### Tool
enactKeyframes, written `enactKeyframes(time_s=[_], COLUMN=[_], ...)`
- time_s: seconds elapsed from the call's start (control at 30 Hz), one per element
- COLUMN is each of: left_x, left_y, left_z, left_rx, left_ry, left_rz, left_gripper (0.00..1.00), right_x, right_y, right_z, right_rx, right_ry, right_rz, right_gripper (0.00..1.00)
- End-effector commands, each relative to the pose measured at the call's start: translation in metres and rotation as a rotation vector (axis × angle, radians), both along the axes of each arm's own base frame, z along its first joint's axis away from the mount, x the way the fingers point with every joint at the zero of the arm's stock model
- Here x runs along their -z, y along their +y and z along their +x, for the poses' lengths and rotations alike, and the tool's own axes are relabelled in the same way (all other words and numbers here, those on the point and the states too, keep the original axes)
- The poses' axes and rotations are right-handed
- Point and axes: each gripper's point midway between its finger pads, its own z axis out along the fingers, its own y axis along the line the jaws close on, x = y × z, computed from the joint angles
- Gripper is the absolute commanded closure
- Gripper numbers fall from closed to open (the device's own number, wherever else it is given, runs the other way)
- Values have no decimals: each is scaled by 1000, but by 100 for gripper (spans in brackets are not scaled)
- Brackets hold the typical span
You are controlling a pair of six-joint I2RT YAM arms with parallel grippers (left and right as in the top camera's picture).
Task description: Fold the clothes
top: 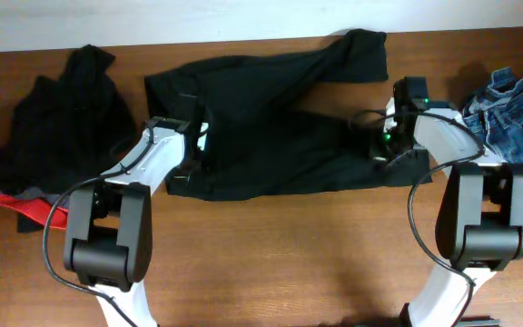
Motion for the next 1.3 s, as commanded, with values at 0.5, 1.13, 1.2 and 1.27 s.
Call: enactKeyframes(time_s=[0.5, 1.13, 1.2, 1.27], left_x=[72, 45, 38, 31], left_y=[19, -4, -7, -8], left_z=[-113, -181, -185, -188], left_rx=[-183, -83, -68, -59], left_ry=[343, 570, 571, 573], left_rz=[42, 82, 89, 97], left_gripper=[99, 99, 99, 99], right_x=[26, 1, -5, -13], right_y=[7, 15, 16, 16], right_z=[-97, -147, -151, -154], right_rx=[87, 88, 77, 70], right_ry=[356, 558, 565, 567], right_rz=[76, 105, 107, 108], right_gripper=[96, 96, 96, 96])
